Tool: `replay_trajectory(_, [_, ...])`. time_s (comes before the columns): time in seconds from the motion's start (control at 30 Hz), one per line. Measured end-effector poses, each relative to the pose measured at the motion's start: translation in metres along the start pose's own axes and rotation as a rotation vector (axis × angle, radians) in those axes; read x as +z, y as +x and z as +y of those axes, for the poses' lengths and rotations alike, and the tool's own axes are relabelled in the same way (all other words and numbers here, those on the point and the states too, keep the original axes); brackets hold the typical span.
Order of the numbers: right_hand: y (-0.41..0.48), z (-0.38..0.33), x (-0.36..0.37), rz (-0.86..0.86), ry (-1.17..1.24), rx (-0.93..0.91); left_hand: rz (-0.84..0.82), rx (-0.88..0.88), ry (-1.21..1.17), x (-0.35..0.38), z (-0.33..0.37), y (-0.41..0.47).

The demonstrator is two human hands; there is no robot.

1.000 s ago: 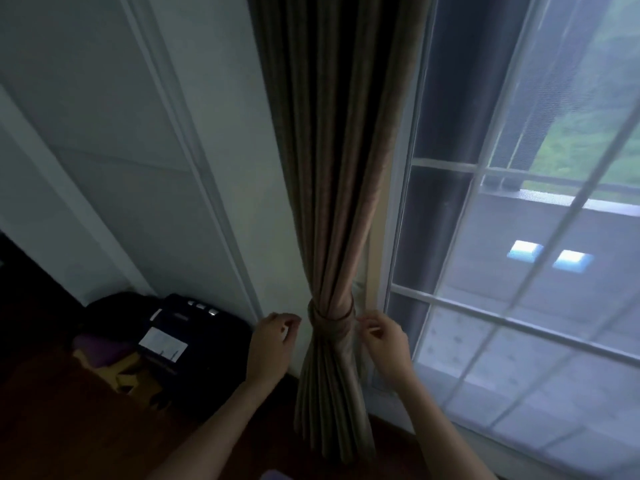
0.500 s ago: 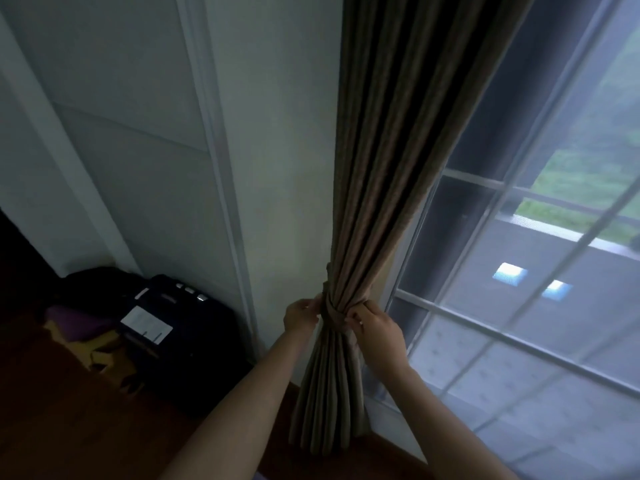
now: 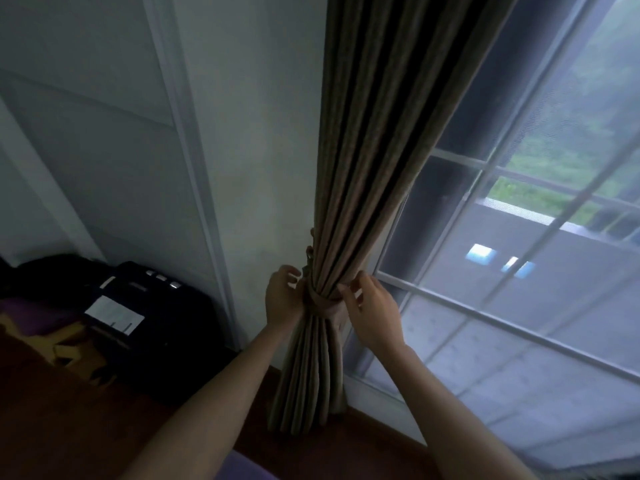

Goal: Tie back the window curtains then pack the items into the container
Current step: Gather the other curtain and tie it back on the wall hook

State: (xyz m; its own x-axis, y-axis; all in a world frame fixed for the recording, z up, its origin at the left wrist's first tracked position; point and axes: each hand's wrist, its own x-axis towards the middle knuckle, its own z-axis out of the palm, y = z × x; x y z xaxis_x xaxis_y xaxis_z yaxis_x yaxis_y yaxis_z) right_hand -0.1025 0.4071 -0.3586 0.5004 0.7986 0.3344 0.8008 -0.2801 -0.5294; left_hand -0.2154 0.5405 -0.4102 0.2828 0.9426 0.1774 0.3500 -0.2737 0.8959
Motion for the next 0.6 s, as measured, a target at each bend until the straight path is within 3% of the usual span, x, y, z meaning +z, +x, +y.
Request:
replay_trajectory(0.07, [0.000,-0.003,0.004,0.019,-0.025,-0.027,-0.005,0.132,-0.020,-0.005,0.008,-0.003])
replay_trajectory(0.27, [0.000,0.002,0.005,0.037,-0.076,-0.073,-0.054,0.277,-0.009,-0.011,0.019,-0.016])
replay_trajectory(0.43, [-0.012,0.026,-0.006,0.041,-0.063,-0.017,-0.116,0.249,-0.007,-0.018,0.021,-0.027])
replay_trajectory(0.6, [-0.048,0.050,0.026,-0.272,-0.113,0.092,-0.230,0.059,0.187,-0.015,-0.006,-0.033])
